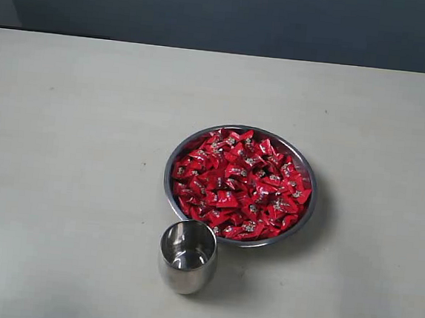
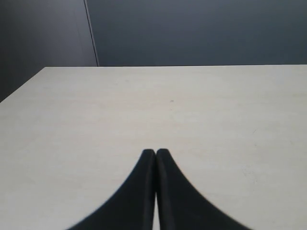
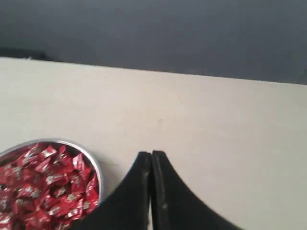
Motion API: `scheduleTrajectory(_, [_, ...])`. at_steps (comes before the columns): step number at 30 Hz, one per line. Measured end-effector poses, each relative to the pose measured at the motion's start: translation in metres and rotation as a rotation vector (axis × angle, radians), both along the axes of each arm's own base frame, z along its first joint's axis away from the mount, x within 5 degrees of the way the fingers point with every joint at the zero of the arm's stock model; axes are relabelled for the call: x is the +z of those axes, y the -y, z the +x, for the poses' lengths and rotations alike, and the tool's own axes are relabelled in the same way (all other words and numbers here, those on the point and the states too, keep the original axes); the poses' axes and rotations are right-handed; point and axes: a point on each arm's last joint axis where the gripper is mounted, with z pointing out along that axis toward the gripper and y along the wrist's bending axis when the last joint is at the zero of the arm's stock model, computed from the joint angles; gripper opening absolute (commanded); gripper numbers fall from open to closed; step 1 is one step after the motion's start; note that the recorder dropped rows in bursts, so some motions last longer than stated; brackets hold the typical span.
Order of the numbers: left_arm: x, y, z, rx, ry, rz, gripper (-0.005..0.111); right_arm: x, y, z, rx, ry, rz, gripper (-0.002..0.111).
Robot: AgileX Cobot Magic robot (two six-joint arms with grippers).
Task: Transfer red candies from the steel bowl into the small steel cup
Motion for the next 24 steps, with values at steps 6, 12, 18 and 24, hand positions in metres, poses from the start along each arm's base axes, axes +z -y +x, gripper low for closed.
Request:
scheduleTrajectory(6, [0.0, 0.0, 0.0, 0.0, 0.0, 0.0, 0.0, -0.013, -0.027, 0.104, 0.321, -0.358, 0.021, -0.001])
scheduleTrajectory(12, [0.0, 0.0, 0.0, 0.0, 0.0, 0.0, 0.0, -0.068, -0.109, 0.142, 0.643, -0.535, -0.181, -0.001])
scheduleTrajectory(18, [0.0, 0.0, 0.0, 0.0, 0.0, 0.0, 0.0, -0.112, -0.143, 0.137, 0.622, -0.706, -0.283, 0.026])
scheduleTrajectory(24, [0.0, 0.0, 0.0, 0.0, 0.0, 0.0, 0.0, -0.124, -0.169, 0.124, 0.652, -0.764, -0.292, 0.029])
